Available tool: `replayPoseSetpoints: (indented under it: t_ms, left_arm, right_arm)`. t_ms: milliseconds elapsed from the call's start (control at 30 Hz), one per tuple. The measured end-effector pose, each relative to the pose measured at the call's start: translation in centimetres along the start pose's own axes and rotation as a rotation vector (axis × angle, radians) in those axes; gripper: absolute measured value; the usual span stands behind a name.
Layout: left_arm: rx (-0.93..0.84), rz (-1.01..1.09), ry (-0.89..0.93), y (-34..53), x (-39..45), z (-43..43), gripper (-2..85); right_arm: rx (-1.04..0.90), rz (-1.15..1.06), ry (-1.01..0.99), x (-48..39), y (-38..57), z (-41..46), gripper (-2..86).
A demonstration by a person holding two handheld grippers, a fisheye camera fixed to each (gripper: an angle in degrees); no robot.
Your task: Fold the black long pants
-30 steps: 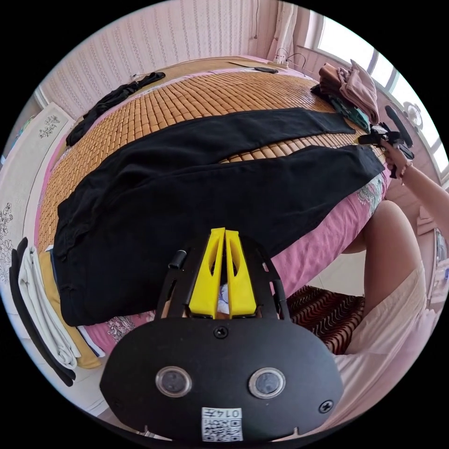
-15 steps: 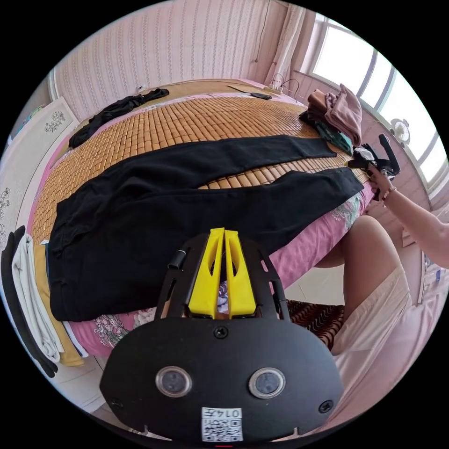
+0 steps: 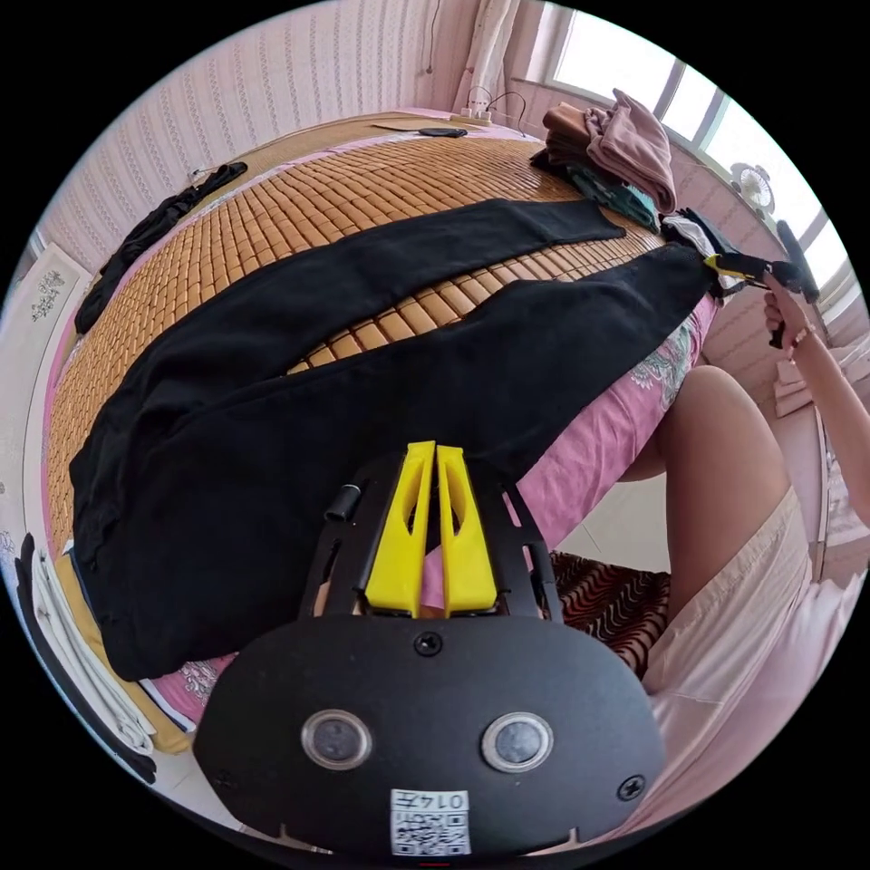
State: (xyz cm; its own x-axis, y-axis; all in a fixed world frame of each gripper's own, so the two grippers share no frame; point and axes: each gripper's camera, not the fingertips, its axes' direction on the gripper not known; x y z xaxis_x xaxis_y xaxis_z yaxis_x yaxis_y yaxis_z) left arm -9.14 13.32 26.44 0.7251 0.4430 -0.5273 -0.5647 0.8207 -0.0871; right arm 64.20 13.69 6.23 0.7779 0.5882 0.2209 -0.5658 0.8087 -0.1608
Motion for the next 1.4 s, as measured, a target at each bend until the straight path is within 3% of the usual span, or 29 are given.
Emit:
replayPoseSetpoints:
  t_ms: [100, 167, 233, 567, 767, 933, 1200, 1267, 1400]
  left_arm:
    - [-0.041, 0.007, -0.006, -0.1, -0.2, 0.3, -1.0]
    - [-0.049, 0.007, 0.013, 0.0, -0.5, 0.4, -1.0]
    - [-0.058, -0.003, 0.022, 0.0, -0.9, 0.1, -1.0]
    - [-0.065, -0.026, 0.021, 1.3, -3.0, -2.4, -0.7]
    - [0.066, -0.349, 0.11, 6.1, -10.3, -7.3, 0.5]
    - [0.131, -0.561, 0.056, 12.1, -17.4, -12.5, 3.4]
    - [0.161, -0.919, -0.02, 23.3, -26.1, -18.5, 7.1]
    - [0.153, -0.984, -0.028, 25.1, -27.2, -18.9, 7.8]
    - [0.143, -1.077, -0.072, 27.5, -29.0, -19.3, 9.7]
  right_arm:
    - [0.013, 0.088, -0.006, 2.3, 0.3, -0.5, 0.0]
    - [-0.163, 0.15, 0.045, 4.2, 0.5, 3.3, 0.3]
    - [-0.21, 0.164, 0.09, 4.5, 0.9, 4.6, 0.5]
    - [-0.231, 0.098, 0.13, 2.0, 0.1, 7.8, 10.7]
    - [-0.23, 0.055, 0.303, 0.3, 1.9, 8.3, 11.8]
    - [-0.254, -0.015, 0.396, -1.2, 2.4, 9.2, 11.9]
    - [-0.234, 0.108, 0.256, 1.2, 2.1, 8.8, 8.8]
    - [-0.205, 0.117, 0.139, 2.2, 2.0, 8.1, 2.4]
    - [-0.188, 0.179, 0.029, 3.9, 2.1, 7.4, -0.3]
